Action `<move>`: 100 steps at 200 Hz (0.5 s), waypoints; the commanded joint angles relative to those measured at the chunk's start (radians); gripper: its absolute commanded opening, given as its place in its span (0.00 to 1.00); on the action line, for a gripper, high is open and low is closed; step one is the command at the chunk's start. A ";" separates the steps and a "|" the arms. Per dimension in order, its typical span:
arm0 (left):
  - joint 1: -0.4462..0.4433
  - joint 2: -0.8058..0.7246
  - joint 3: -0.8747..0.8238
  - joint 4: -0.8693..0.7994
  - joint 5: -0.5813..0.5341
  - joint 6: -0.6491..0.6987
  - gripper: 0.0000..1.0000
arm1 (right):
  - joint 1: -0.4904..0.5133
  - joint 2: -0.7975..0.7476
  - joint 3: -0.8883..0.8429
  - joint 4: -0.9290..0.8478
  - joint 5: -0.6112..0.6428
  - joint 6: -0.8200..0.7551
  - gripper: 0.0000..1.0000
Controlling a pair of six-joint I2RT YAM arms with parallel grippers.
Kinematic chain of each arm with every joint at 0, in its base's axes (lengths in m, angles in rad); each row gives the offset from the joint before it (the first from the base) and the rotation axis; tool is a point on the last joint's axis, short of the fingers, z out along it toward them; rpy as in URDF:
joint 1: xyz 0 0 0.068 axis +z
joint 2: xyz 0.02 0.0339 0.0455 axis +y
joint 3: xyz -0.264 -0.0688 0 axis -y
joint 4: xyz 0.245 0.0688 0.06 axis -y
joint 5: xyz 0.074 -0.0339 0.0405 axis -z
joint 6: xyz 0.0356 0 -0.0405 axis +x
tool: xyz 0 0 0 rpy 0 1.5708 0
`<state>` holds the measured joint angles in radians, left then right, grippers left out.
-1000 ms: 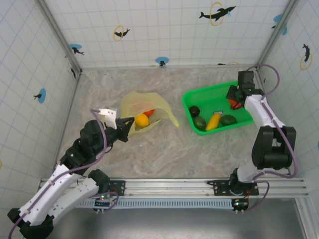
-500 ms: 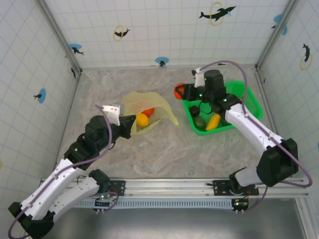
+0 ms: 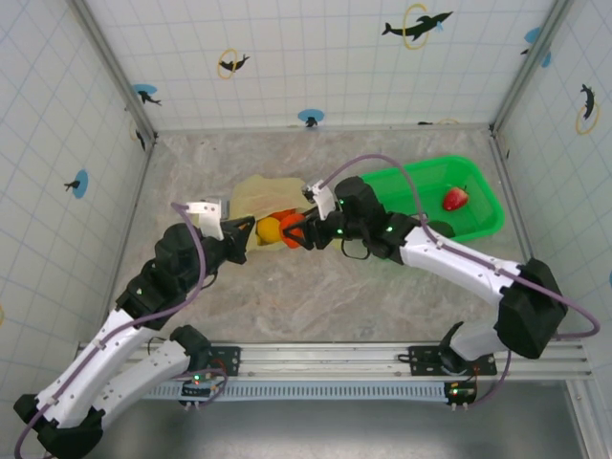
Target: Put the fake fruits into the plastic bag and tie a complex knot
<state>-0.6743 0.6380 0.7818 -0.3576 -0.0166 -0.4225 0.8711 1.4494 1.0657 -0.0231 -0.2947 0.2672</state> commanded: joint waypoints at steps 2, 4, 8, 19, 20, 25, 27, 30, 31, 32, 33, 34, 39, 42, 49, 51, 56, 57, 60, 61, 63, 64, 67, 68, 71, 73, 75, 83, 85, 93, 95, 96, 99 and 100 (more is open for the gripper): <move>-0.007 -0.014 0.017 -0.014 -0.013 -0.008 0.00 | 0.015 0.085 0.015 0.150 0.142 0.008 0.57; -0.007 -0.014 0.016 -0.015 -0.013 -0.009 0.00 | 0.016 0.095 0.020 0.157 0.147 0.009 0.57; -0.007 -0.016 0.016 -0.013 -0.013 -0.008 0.00 | 0.017 0.114 0.030 0.168 0.157 0.012 0.57; -0.007 -0.019 0.017 -0.014 -0.013 -0.009 0.00 | 0.020 0.171 0.062 0.201 0.196 0.024 0.58; -0.007 -0.019 0.017 -0.013 -0.013 -0.009 0.00 | 0.020 0.176 0.066 0.203 0.199 0.026 0.58; -0.007 -0.020 0.019 -0.013 -0.013 -0.009 0.00 | 0.023 0.203 0.084 0.214 0.214 0.028 0.58; -0.007 -0.021 0.021 -0.012 -0.013 -0.010 0.00 | 0.025 0.210 0.091 0.220 0.219 0.027 0.58; -0.008 -0.022 0.020 -0.012 -0.012 -0.010 0.00 | 0.030 0.228 0.100 0.228 0.228 0.025 0.58; -0.008 -0.022 0.020 -0.012 -0.012 -0.010 0.00 | 0.030 0.234 0.103 0.229 0.230 0.024 0.58; -0.007 -0.022 0.020 -0.012 -0.013 -0.010 0.00 | 0.032 0.239 0.107 0.231 0.233 0.023 0.58; -0.007 -0.022 0.021 -0.011 -0.013 -0.010 0.00 | 0.033 0.244 0.110 0.234 0.237 0.022 0.58; -0.007 -0.022 0.022 -0.012 -0.013 -0.009 0.00 | 0.035 0.249 0.114 0.237 0.242 0.021 0.58; -0.007 -0.022 0.024 -0.011 -0.012 -0.009 0.00 | 0.043 0.273 0.129 0.248 0.274 0.016 0.59; -0.007 -0.021 0.026 -0.009 -0.012 -0.009 0.00 | 0.047 0.287 0.136 0.256 0.291 0.015 0.59; -0.007 -0.018 0.028 -0.006 -0.009 -0.005 0.00 | 0.053 0.320 0.152 0.285 0.310 0.019 0.60; -0.007 -0.017 0.028 -0.005 -0.006 -0.004 0.00 | 0.055 0.329 0.157 0.293 0.310 0.020 0.60; -0.007 -0.011 0.031 -0.004 -0.006 -0.001 0.00 | 0.059 0.352 0.172 0.309 0.309 0.023 0.61; -0.007 -0.011 0.031 -0.003 -0.005 -0.001 0.00 | 0.060 0.357 0.177 0.311 0.310 0.025 0.61; -0.007 -0.009 0.033 -0.002 -0.006 -0.001 0.00 | 0.062 0.372 0.187 0.318 0.315 0.026 0.61; -0.007 -0.008 0.033 -0.001 -0.006 0.000 0.00 | 0.063 0.377 0.190 0.321 0.316 0.027 0.61; -0.007 -0.007 0.032 0.000 -0.006 0.001 0.00 | 0.066 0.388 0.199 0.323 0.320 0.027 0.61; -0.007 -0.006 0.033 0.001 -0.004 0.002 0.00 | 0.068 0.393 0.203 0.324 0.322 0.026 0.62; -0.007 -0.004 0.034 0.002 -0.004 0.003 0.00 | 0.071 0.408 0.218 0.323 0.326 0.027 0.62; -0.007 -0.003 0.034 0.002 -0.005 0.003 0.00 | 0.073 0.414 0.223 0.322 0.330 0.026 0.62; -0.007 0.000 0.035 0.004 -0.004 0.003 0.00 | 0.076 0.431 0.238 0.319 0.334 0.025 0.63; -0.007 0.001 0.036 0.006 -0.004 0.002 0.00 | 0.079 0.441 0.249 0.316 0.336 0.024 0.64; -0.007 0.002 0.037 0.007 -0.003 0.003 0.00 | 0.080 0.450 0.260 0.313 0.336 0.023 0.65; -0.007 0.007 0.042 0.010 -0.001 0.006 0.00 | 0.086 0.493 0.301 0.295 0.337 0.024 0.67; -0.007 0.007 0.043 0.012 0.000 0.006 0.00 | 0.088 0.502 0.310 0.290 0.337 0.025 0.68; -0.007 0.009 0.049 0.012 -0.002 0.008 0.00 | 0.094 0.530 0.339 0.272 0.340 0.026 0.72; -0.007 0.009 0.050 0.010 -0.003 0.008 0.00 | 0.094 0.534 0.345 0.269 0.342 0.025 0.73; -0.007 0.009 0.051 0.010 -0.003 0.009 0.00 | 0.095 0.536 0.348 0.265 0.344 0.025 0.73; -0.007 0.009 0.053 0.011 -0.003 0.010 0.00 | 0.098 0.539 0.353 0.261 0.346 0.022 0.74; -0.007 0.010 0.054 0.009 -0.005 0.010 0.00 | 0.098 0.540 0.356 0.260 0.347 0.022 0.75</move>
<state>-0.6743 0.6426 0.7944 -0.3573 -0.0158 -0.4225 0.9501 1.9339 1.3243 0.2012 0.0025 0.2874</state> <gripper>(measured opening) 0.047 0.706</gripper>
